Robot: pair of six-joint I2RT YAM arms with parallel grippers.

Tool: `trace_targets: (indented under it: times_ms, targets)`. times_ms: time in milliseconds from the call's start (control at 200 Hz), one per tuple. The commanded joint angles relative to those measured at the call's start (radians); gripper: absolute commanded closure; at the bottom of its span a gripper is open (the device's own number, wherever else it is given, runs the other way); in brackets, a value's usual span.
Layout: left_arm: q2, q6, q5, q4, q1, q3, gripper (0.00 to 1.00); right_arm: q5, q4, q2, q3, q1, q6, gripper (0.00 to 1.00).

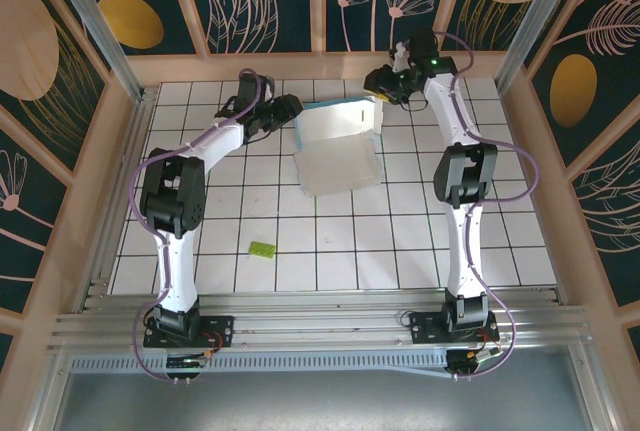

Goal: Fold the paper box

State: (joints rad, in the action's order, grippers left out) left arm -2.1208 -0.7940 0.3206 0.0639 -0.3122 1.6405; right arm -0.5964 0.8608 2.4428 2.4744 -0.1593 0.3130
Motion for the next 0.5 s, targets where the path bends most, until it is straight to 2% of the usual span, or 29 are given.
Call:
trace_targets:
  times_ms: [0, 496]
  targets:
    - [-0.027, 0.0, 0.035, 0.007, 0.005, 0.027, 0.5, -0.016, -0.019, 0.033, -0.015, -0.012, 0.015, 0.53]
    - [-0.034, 0.018, 0.098, -0.012, 0.004, 0.004, 0.58, 0.005, -0.082, 0.038, -0.114, -0.032, 0.014, 0.57]
